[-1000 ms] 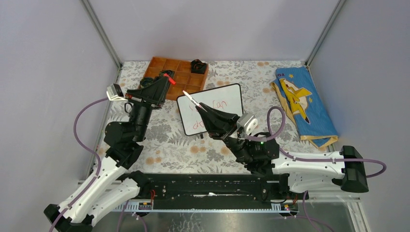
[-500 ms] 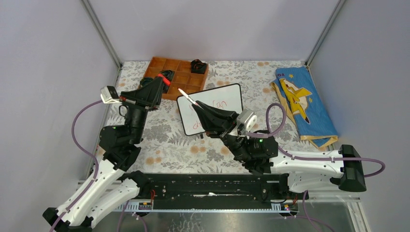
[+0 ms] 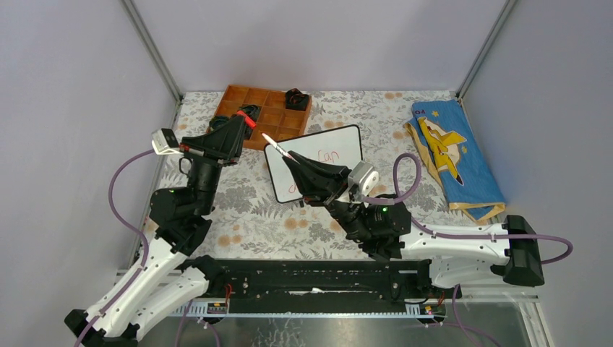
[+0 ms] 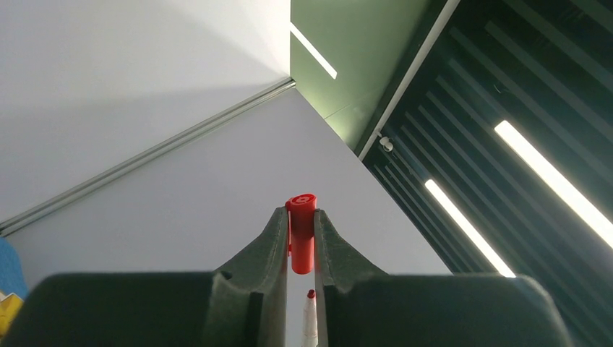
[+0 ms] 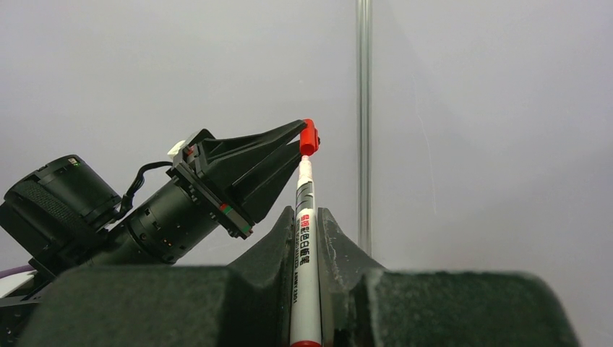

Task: Write a sentence on the whiteboard
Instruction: Close the whiteboard marker at the center of the board.

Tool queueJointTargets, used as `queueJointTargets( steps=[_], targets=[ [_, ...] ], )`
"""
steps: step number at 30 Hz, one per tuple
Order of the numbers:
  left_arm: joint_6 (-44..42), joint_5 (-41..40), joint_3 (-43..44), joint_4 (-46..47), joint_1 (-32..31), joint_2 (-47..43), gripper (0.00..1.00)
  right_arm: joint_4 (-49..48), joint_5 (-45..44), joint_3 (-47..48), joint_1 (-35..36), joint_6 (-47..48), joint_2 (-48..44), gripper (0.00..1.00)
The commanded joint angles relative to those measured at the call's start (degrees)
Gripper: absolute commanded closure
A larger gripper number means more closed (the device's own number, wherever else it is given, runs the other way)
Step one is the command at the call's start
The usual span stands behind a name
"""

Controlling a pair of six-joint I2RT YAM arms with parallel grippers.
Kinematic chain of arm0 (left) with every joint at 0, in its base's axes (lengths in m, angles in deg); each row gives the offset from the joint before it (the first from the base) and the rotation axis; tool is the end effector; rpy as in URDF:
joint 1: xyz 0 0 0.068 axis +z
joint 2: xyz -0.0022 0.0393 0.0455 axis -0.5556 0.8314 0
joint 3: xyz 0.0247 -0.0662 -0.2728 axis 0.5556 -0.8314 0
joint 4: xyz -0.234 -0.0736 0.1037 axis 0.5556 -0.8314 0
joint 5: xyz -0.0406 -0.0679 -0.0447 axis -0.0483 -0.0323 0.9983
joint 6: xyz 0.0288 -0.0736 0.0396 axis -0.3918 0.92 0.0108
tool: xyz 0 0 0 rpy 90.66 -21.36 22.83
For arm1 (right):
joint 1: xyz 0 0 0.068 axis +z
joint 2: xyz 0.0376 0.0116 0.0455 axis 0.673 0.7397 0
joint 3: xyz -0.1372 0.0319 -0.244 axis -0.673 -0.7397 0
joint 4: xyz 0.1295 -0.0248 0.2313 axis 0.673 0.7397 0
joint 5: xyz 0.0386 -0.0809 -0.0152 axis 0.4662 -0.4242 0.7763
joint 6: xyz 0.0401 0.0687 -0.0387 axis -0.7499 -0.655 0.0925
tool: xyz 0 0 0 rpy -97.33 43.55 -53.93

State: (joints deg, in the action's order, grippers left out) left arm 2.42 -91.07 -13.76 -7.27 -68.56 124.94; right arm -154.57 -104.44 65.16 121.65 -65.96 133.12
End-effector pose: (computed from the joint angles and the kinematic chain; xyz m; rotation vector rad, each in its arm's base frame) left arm 0.1496 -0.0843 0.4521 -0.5568 0.9075 -1.6545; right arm 0.0819 0.2710 0.4606 -0.3141 0.7902 0.8435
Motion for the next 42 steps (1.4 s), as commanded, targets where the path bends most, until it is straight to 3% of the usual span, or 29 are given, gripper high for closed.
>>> queueJointTargets(
  steps=[1, 42],
  targets=[
    [0.21, 0.78, -0.53, 3.28, 0.31, -0.26, 1.0, -1.94, -0.06, 2.9, 0.37, -0.22, 0.26, 1.0],
    [-0.24, 2.56, -1.21, 4.56, 0.35, -0.33, 1.0, -1.7, -1.69, 2.62, 0.37, 0.19, 0.52, 1.0]
  ],
)
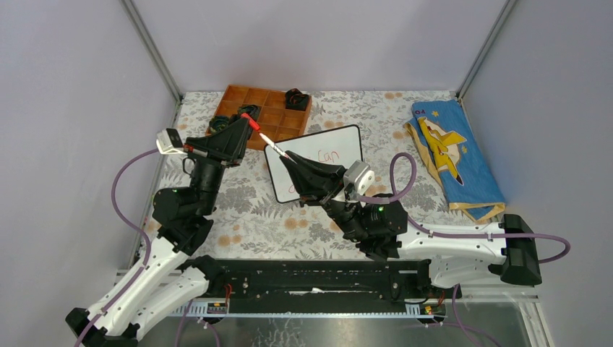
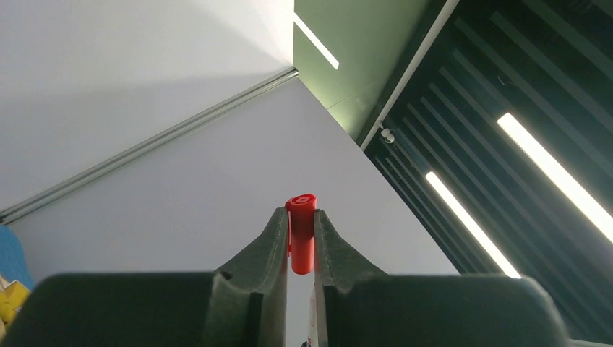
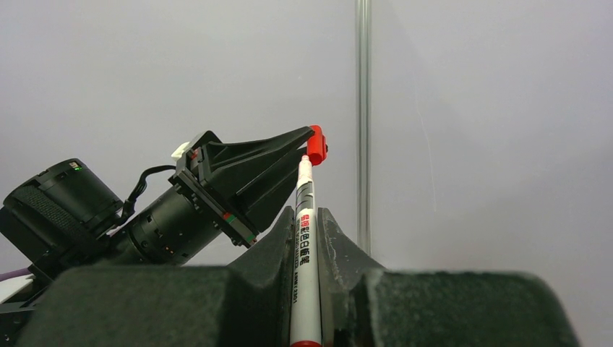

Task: Write a sentence on the whiteboard
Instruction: Close the whiteboard marker at the center of the board.

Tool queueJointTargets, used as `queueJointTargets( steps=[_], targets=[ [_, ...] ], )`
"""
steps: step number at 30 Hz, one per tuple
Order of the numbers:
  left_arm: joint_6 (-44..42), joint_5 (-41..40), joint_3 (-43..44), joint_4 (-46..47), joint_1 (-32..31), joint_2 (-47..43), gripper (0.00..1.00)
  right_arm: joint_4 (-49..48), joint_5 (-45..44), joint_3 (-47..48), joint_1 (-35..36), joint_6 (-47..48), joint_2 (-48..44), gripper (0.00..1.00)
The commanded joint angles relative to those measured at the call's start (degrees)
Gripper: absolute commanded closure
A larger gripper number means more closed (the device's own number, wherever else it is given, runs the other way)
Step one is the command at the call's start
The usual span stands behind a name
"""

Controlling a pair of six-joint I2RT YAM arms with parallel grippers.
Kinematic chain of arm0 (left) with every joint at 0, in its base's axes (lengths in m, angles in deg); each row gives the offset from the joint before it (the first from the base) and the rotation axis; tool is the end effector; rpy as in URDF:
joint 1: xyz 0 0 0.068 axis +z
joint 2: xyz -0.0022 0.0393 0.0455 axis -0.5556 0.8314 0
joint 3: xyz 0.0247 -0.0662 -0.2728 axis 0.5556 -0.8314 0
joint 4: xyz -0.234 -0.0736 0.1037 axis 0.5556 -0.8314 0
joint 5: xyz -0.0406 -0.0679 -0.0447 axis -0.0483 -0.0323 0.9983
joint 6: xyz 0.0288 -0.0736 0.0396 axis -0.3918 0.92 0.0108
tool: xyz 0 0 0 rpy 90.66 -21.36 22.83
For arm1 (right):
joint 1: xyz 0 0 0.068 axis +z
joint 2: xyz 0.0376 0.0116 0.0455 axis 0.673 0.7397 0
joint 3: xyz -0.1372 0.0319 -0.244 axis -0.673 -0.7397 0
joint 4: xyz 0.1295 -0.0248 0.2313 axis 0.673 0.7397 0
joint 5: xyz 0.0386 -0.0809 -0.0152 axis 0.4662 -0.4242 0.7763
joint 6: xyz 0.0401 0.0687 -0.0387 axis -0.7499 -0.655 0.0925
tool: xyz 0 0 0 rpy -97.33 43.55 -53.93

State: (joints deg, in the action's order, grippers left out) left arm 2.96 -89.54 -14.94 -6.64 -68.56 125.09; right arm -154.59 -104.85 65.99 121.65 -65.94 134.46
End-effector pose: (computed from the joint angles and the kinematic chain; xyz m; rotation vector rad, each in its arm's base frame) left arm 0.1514 -0.0881 0.4457 -0.5410 0.9314 -1.6711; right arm 0.0837 0.2774 0.4595 -0.3161 0.8002 0.8373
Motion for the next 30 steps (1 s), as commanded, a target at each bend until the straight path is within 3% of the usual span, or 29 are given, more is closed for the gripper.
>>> queueJointTargets(
  steps=[1, 30],
  targets=[
    [-0.78, 1.12, -0.06, 3.93, 0.35, -0.48, 1.0, -1.7, -1.38, 1.81, 0.37, 0.2, -0.8, 1.0],
    [0.45, 3.76, -0.96, 4.94, 0.36, -0.7, 1.0, -2.46, -2.56, 2.51, 0.36, 1.41, -0.12, 1.0]
  ],
)
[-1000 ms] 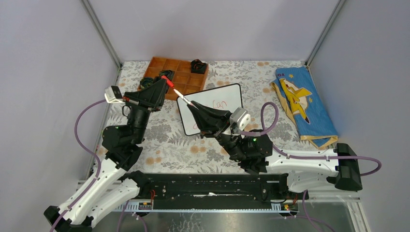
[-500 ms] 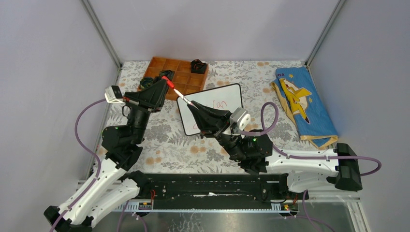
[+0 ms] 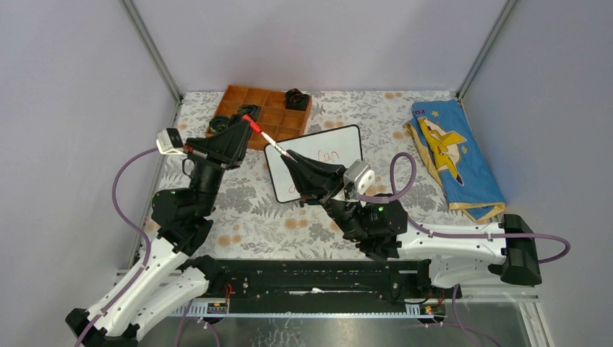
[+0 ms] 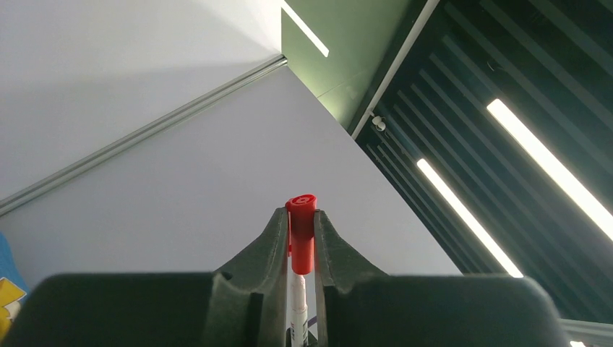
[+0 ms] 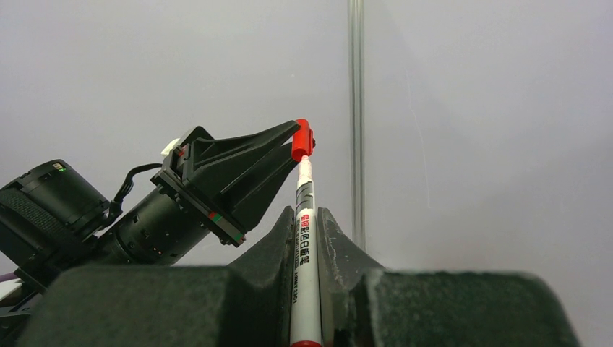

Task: Write a sentence on the whiteboard
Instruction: Close the whiteboard marker at the center of the board.

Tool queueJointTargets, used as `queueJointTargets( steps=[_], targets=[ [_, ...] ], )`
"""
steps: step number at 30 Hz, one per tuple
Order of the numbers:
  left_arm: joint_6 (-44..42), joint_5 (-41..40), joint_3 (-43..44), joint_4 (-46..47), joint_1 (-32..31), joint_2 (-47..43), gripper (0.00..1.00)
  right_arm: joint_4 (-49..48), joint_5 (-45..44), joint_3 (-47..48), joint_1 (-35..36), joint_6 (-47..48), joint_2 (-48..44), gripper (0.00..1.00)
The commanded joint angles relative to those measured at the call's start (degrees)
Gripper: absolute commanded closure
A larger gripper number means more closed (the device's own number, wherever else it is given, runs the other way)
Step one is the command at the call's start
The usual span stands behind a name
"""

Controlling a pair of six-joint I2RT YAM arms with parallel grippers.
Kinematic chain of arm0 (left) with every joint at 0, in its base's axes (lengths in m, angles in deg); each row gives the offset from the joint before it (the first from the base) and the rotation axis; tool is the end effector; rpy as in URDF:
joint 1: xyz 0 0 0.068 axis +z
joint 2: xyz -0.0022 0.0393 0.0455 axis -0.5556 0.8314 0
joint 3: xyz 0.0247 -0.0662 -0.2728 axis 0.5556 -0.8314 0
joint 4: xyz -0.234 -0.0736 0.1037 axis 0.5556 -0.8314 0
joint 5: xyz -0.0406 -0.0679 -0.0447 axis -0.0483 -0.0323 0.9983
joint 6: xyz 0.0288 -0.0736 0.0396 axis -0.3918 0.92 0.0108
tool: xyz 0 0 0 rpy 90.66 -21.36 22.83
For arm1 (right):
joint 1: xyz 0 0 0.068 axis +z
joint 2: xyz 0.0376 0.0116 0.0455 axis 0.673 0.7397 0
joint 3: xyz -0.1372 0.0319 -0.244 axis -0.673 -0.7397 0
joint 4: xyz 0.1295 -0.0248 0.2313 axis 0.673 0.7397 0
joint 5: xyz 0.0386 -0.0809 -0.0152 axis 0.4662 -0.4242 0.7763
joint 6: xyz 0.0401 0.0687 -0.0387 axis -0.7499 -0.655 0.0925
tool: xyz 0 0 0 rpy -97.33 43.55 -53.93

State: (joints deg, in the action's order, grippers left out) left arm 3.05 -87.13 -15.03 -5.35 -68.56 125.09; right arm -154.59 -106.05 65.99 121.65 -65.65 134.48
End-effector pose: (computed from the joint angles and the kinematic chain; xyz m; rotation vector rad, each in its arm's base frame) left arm 0.1483 -0.0900 0.4481 -0.4948 0.9289 -1.7015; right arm 0.0851 0.2768 0.4589 -0.3038 0.8136 0.8233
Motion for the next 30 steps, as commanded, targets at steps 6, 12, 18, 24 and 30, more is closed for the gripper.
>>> queueJointTargets(
  steps=[6, 12, 18, 24, 30],
  targets=[
    [0.62, 1.93, -0.8, 3.61, 0.36, -0.23, 1.0, -2.73, -1.29, 2.43, 0.36, 1.22, -0.12, 1.0],
    [0.8, 2.55, -0.71, 4.05, 0.32, 0.22, 1.0, -2.49, -1.27, 2.42, 0.37, 1.15, -0.03, 1.0],
    [1.04, 3.46, -0.64, 4.35, 0.31, 0.67, 1.0, -2.4, -1.63, 2.59, 0.37, 1.53, 0.21, 1.0],
    [1.41, 4.89, -0.6, 4.48, 0.27, 1.56, 1.0, -3.71, -1.67, 2.84, 0.32, 2.7, 1.32, 1.0],
    [1.29, 5.44, -0.6, 4.03, 0.27, 1.59, 1.0, -4.41, -1.51, 3.28, 0.37, 3.41, 1.88, 1.0]
  ],
)
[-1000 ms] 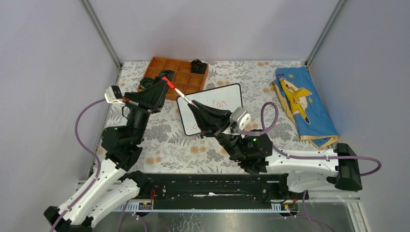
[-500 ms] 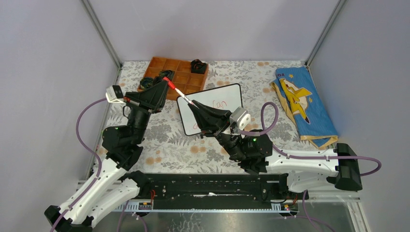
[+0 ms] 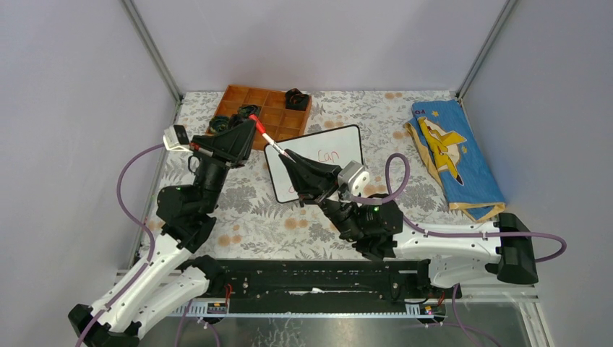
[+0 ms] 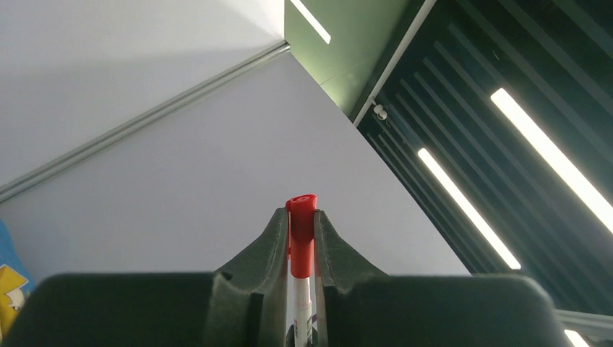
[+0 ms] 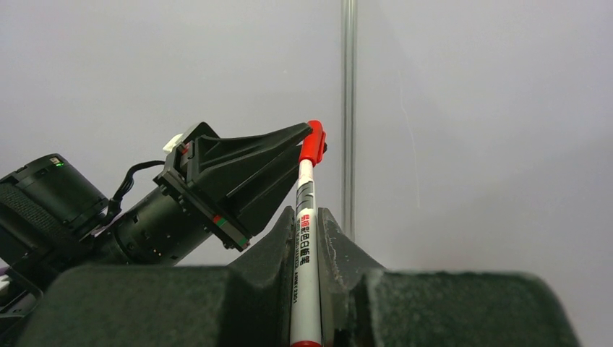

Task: Write a sentence on the whiteboard
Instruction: Close the whiteboard marker at the center of the board.

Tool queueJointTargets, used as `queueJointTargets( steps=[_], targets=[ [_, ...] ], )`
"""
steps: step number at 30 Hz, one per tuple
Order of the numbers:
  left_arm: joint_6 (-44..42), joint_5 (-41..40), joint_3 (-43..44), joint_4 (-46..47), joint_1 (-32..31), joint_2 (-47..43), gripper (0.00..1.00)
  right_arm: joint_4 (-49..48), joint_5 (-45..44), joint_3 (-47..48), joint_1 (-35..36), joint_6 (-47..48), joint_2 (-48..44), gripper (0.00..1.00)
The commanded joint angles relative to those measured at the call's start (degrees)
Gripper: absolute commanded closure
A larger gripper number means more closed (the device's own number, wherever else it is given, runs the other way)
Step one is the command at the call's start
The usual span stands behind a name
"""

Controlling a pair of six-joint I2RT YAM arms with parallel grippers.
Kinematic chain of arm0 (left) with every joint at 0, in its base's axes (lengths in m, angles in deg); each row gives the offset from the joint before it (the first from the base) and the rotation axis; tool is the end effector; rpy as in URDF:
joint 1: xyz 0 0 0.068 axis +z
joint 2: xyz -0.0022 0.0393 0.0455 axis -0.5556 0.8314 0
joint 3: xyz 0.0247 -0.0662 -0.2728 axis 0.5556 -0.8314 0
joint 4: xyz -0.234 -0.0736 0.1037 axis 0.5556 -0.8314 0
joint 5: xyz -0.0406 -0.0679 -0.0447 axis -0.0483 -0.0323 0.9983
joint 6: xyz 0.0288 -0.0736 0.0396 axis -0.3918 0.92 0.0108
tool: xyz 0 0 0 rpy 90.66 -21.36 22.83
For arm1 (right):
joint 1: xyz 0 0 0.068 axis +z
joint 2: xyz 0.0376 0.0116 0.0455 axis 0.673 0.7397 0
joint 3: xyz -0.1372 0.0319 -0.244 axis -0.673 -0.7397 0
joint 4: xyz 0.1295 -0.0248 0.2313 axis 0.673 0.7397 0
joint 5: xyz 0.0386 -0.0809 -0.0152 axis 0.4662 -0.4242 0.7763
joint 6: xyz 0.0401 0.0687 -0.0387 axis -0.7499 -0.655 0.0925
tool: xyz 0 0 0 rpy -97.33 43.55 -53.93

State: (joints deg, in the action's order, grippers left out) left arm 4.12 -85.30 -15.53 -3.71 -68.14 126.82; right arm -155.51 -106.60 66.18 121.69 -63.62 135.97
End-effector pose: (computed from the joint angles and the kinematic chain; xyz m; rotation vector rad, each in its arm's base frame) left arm 0.1550 -0.0960 0.4438 -0.4811 0.9500 -1.7228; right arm 0.0868 0.2833 0.4544 -0.3165 0.8165 0.7844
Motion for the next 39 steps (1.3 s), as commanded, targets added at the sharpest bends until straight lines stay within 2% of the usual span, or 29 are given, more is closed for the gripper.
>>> queueJointTargets(
  steps=[1, 20, 32, 35, 39],
  targets=[
    [0.13, 3.67, -0.17, 2.35, -0.15, -0.13, 1.0, -3.6, -0.98, 3.18, 0.32, 1.46, 0.41, 1.0],
    [-0.31, 5.44, 0.01, 1.69, -0.15, 0.54, 1.0, -7.75, -2.7, 4.99, 0.32, 8.21, 3.55, 1.0],
    [0.2, 7.21, 0.72, 1.98, -0.14, 2.04, 1.0, -7.78, -1.53, 5.02, 0.31, 8.28, 3.62, 1.0],
    [-0.78, 6.34, 1.01, 0.96, -0.15, 1.41, 0.9, -7.53, -1.37, 4.53, 0.32, 7.93, 3.03, 1.0],
    [-1.45, 6.18, 1.52, 0.47, -0.15, 1.35, 0.84, -7.84, -1.44, 3.91, 0.32, 7.9, 2.63, 1.0]
  ],
)
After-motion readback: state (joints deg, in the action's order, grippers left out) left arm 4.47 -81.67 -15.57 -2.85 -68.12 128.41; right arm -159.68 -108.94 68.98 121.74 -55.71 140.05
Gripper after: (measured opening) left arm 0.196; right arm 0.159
